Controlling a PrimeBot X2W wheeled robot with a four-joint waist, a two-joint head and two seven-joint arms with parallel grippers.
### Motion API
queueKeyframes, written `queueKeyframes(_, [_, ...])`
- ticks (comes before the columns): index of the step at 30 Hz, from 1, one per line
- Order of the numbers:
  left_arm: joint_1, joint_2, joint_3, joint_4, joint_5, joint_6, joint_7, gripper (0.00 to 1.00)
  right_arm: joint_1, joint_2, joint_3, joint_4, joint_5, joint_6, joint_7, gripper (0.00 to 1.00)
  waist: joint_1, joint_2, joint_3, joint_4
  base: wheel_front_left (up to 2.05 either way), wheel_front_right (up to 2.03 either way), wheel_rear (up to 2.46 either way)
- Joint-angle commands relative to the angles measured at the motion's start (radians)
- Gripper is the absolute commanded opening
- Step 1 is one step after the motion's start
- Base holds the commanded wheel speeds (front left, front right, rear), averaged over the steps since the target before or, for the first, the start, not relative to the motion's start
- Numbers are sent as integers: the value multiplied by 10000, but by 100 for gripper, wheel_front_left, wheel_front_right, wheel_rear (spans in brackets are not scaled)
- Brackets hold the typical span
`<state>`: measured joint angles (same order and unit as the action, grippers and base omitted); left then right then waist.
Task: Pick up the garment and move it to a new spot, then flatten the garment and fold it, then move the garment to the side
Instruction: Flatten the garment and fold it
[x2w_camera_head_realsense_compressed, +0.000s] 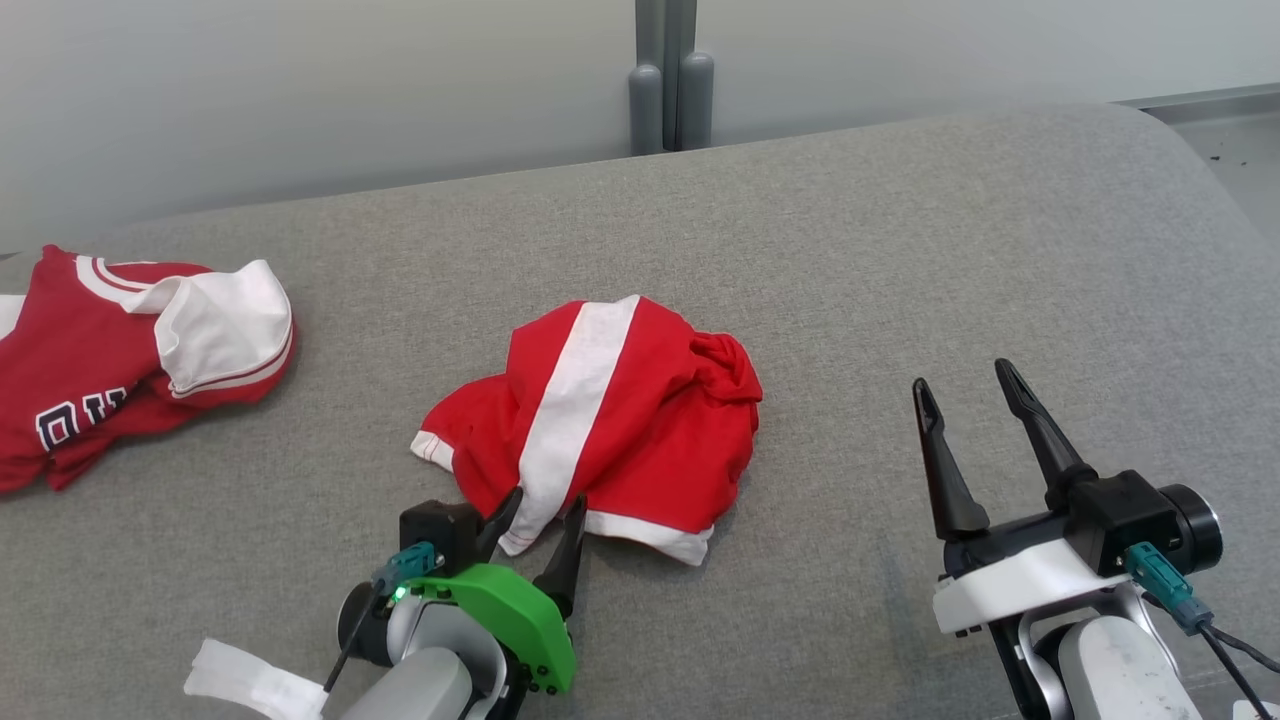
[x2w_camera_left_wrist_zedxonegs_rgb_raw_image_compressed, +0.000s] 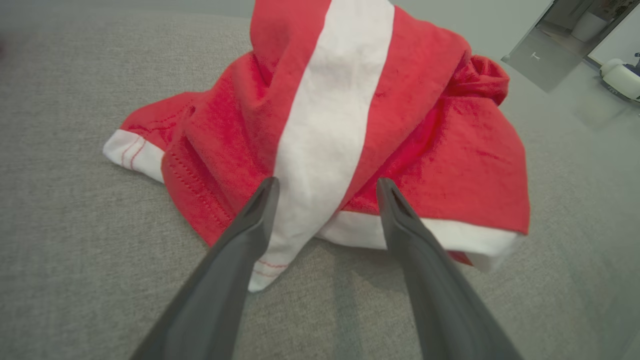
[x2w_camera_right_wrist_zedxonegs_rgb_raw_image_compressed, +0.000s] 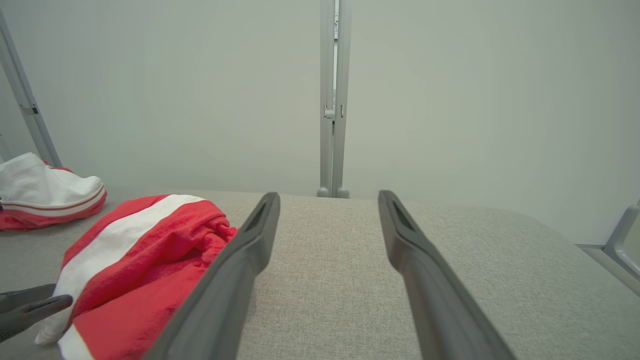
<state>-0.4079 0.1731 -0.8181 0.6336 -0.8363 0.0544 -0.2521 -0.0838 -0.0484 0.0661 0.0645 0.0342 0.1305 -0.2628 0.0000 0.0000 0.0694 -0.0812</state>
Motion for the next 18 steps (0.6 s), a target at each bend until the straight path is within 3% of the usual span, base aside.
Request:
queueKeyframes(1, [193, 55, 34, 39, -124, 49, -16, 100, 102, -36, -43, -32, -76, 4, -32, 100, 0, 0, 54, -69, 0, 0, 0])
queueKeyframes(11, [92, -87, 356, 773, -40, 258, -111, 100, -3, -35, 2, -50, -240, 4, -32, 100, 0, 0, 164, -284, 0, 0, 0])
queueKeyframes(12, [38, -124, 419, 868, -40, 228, -123, 82, -9, -35, 4, -54, -242, 4, -32, 100, 0, 0, 174, -296, 0, 0, 0])
queueKeyframes(14, [-63, -175, 525, 1011, 32, 161, -138, 0, -22, -35, 14, -58, -235, 4, -32, 100, 0, 0, 190, -318, 0, 0, 0])
queueKeyframes(18, [-360, -119, 1047, 663, 444, 205, -140, 0, -31, -35, -38, -89, -262, 4, -34, 100, 0, 0, 221, -299, 0, 0, 0])
